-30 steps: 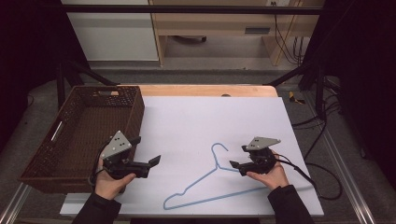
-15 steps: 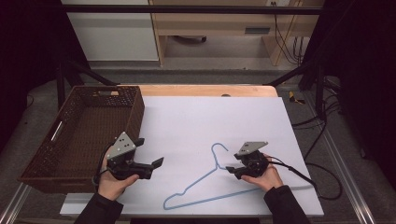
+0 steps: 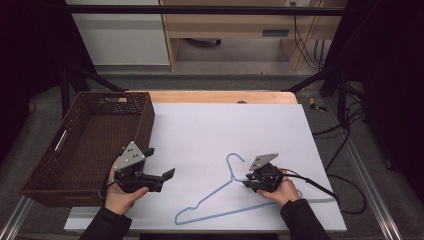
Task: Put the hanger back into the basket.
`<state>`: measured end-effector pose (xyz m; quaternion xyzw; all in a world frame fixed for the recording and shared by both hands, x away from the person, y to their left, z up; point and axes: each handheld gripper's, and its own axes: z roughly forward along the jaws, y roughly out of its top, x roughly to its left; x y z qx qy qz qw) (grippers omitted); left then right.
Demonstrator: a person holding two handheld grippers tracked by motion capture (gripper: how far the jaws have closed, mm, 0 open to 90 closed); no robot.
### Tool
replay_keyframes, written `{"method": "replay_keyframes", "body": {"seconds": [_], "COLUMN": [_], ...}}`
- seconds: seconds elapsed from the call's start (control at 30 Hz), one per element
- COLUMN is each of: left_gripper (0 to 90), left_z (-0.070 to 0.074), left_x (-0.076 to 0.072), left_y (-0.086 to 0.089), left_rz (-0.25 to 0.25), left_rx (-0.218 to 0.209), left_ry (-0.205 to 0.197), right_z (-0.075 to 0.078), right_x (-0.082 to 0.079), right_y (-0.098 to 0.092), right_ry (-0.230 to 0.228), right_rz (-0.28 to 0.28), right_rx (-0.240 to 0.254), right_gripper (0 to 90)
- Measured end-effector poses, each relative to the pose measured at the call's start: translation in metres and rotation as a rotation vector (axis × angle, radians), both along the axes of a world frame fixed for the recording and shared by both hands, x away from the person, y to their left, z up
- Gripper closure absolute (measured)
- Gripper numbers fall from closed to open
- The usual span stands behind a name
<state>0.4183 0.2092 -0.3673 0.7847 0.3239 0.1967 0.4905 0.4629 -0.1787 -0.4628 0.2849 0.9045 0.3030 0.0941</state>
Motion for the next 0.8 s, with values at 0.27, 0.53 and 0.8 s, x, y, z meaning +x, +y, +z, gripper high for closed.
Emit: {"method": "replay_keyframes", "body": {"seconds": [0.27,0.53,0.8], "left_gripper": [5.4,5.5,5.5], "left_z": [0.003,0.006,0.007], "left_x": [0.0,0.0,0.001], "left_y": [0.004,0.01,0.015], "left_rz": [0.01,0.02,0.03], "left_rx": [-0.009,-0.016,-0.021], "left_ry": [-0.01,-0.019,-0.019], "right_z": [-0.003,-0.002,-0.002], "right_x": [0.001,0.002,0.004], "right_y": [0.001,0.0,-0.001], "right_ry": [0.0,0.002,0.007], "right_rz": [-0.001,0.014,0.043], "right_rx": [-0.024,-0.035,-0.035], "right_gripper": [77.5,83.4,85.3]}}
